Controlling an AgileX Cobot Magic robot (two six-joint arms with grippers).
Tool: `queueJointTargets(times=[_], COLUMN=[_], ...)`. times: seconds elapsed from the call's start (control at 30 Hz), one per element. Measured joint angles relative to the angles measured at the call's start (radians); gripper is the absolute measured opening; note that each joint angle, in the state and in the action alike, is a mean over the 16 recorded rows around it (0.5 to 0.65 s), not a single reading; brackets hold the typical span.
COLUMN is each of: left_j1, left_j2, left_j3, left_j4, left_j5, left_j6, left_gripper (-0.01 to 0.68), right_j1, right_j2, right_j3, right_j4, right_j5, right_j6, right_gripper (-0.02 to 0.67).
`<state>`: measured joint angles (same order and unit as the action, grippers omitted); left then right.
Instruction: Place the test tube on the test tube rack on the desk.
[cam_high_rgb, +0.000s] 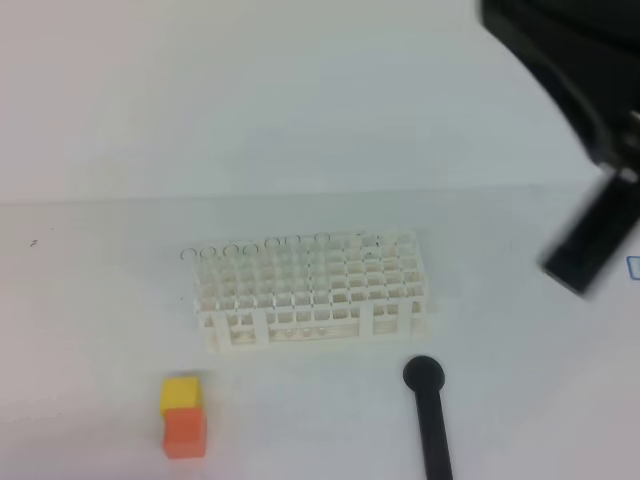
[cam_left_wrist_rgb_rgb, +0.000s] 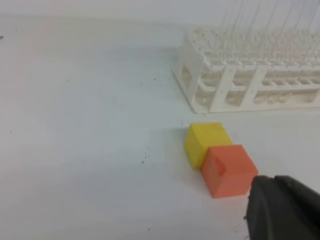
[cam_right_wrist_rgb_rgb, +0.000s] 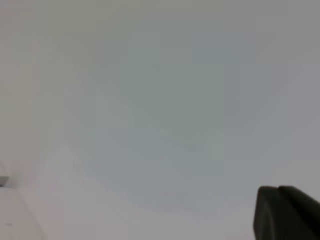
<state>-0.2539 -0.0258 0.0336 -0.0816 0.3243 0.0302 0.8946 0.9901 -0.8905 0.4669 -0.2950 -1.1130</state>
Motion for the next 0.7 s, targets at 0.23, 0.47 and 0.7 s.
queueJointTargets(times=[0.23,0.47,0.7], left_j1=[0.000,0.000,0.000], left_j2=[0.000,0.000,0.000], left_j3=[0.000,0.000,0.000], left_j4=[0.000,0.000,0.000], left_j5=[0.000,0.000,0.000], left_j6=[0.000,0.000,0.000], left_gripper=[-0.001,-0.001,-0.001], right_j1=[-0.195,-0.495,-0.705], right_j2=[-0.268,-0.578,-0.780], right_j3=[0.219,0.444,0.562], right_j4=[0.038,0.098,0.147], right_j5=[0.103,0.189,0.239], right_j6=[-0.001,-0.001,-0.001], right_gripper=[-0.001,-0.001,-0.001])
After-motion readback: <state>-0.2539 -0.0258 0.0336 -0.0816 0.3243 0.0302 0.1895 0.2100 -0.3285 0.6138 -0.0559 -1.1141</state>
